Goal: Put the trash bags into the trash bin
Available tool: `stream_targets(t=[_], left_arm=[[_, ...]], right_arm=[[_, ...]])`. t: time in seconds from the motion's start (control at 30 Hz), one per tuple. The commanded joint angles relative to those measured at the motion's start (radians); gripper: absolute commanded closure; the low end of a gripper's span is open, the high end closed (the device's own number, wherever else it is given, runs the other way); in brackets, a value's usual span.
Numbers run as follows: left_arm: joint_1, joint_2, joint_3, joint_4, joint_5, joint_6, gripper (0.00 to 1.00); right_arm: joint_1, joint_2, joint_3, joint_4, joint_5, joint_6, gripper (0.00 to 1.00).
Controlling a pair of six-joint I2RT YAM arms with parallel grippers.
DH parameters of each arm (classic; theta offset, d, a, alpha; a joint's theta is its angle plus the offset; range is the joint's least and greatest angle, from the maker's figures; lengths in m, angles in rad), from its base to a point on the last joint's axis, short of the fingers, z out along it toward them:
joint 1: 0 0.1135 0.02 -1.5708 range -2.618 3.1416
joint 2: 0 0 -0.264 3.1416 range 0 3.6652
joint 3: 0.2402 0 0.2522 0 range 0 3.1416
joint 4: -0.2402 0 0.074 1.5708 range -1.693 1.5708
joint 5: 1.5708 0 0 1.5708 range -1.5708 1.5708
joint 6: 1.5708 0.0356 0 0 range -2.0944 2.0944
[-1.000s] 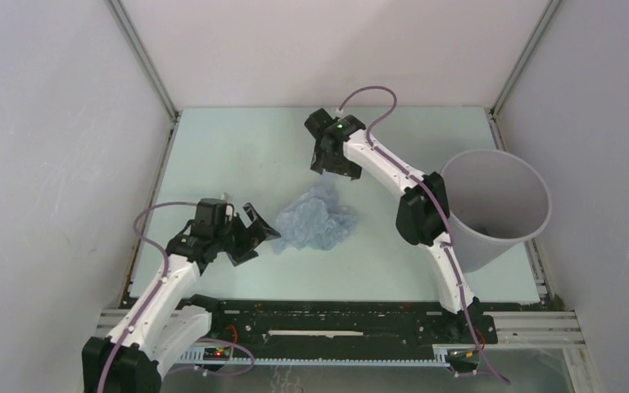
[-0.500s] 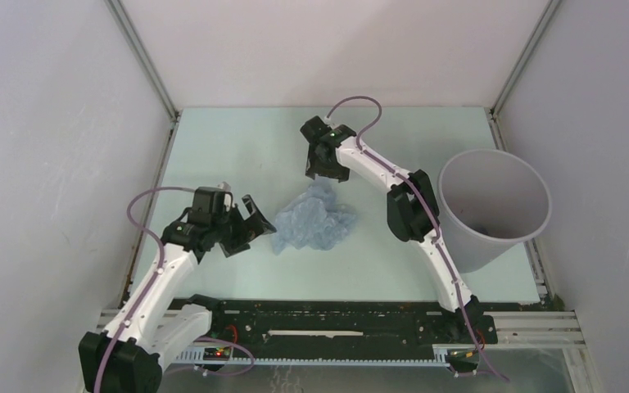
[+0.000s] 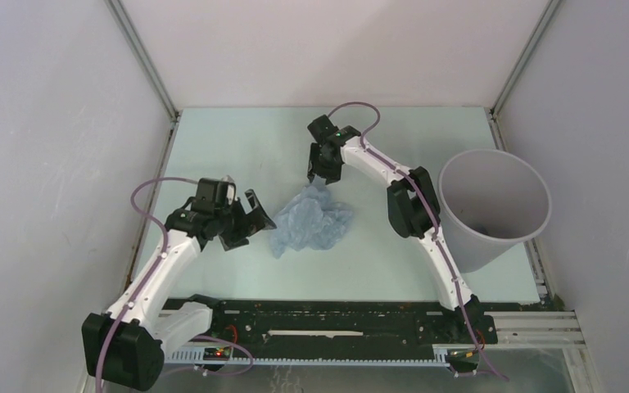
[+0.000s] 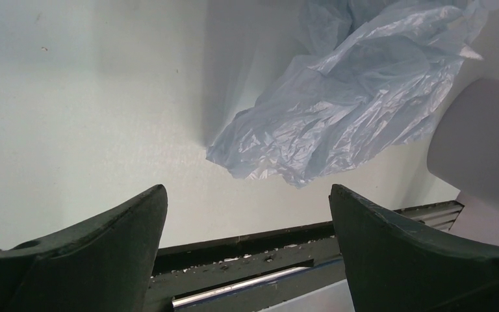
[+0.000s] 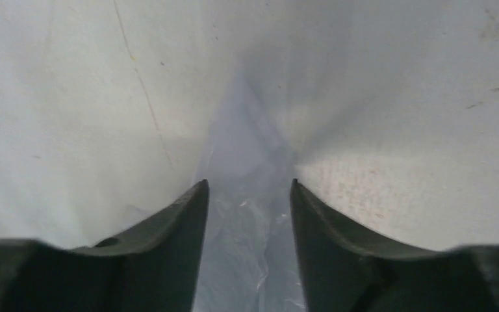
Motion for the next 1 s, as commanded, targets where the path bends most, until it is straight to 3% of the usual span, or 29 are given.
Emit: stream_targets(t=[0.0,0.1,0.23,0.43,0.63,0.73,0.87,0.97], left_arm=[[0.006,0.018,0.064,-0.006,-0.019,0.043,0.00],[0.026,0.026,0.076,0.005,-0.002,0.041,0.00],[0.071,0.023,0.097,0.018,0.030,0.037,0.00],[0.104,0.012,0.143,0.074,0.087,-0.024,0.00],[0.150,-0.041,0.132,0.128,0.125,-0.115,0.00],[0.163,-0.084,0.001,0.303,0.209,-0.265,0.00],[0.145,-0.114,-0.233,0.679,0.339,-0.520,0.00],[0.094,-0.125,-0.285,0.746,0.350,-0.528,0.00]], right_arm=[[-0.021,-0.031,0.012,0.073,-0.098,-0.045,0.56],[-0.052,-0.074,0.043,0.047,-0.119,-0.045,0.84],[-0.117,-0.202,-0.014,0.035,-0.310,-0.071,0.99],[-0.173,-0.501,-0.283,0.188,-0.601,-0.137,1.00],[-0.231,-0.751,-0.620,0.573,-0.895,-0.052,1.00],[-0.234,-0.829,-0.735,0.718,-0.962,-0.032,1.00],[-0.235,-0.883,-0.774,0.732,-0.934,0.004,1.00],[-0.244,-0.907,-0.771,0.732,-0.899,0.089,1.00]])
